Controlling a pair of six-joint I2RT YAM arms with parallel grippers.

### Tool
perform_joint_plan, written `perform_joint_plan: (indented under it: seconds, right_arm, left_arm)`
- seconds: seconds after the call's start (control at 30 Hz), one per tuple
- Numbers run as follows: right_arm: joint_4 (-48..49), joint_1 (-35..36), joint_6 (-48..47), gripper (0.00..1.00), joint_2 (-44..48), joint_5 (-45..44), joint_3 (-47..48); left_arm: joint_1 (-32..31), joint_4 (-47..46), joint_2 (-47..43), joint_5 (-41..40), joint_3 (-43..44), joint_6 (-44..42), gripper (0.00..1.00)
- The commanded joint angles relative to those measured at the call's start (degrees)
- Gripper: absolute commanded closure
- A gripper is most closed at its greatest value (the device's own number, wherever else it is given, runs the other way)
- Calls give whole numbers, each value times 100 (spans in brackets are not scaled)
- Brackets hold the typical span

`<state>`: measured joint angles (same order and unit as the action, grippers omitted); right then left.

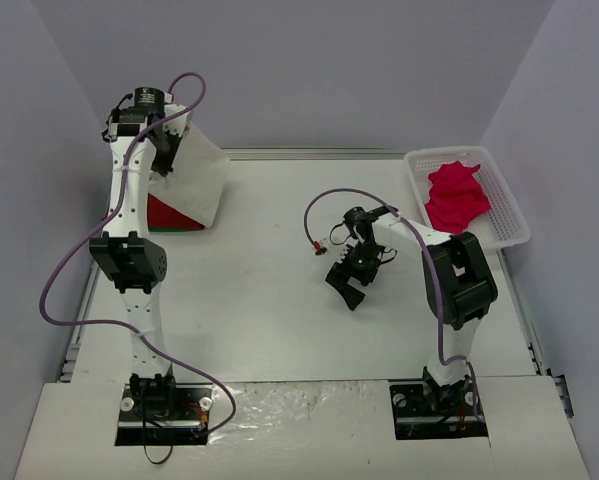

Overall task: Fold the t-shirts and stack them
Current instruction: Put the neatly folded tshirt into the corner of the board with the left arm

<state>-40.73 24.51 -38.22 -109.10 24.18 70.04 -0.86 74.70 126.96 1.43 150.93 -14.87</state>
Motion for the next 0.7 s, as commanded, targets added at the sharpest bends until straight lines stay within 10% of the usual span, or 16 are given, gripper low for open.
perform_joint_plan:
  seconds: [0.0, 0.67]
  right_arm:
    - [215, -78, -98, 0, -955, -626, -570]
    - [224, -201, -37, 0, -1228, -819, -588]
  left_arm:
    - [279, -157, -514, -152, -20, -42, 98]
    - [526, -1475, -690, -600, -1479, -411, 98]
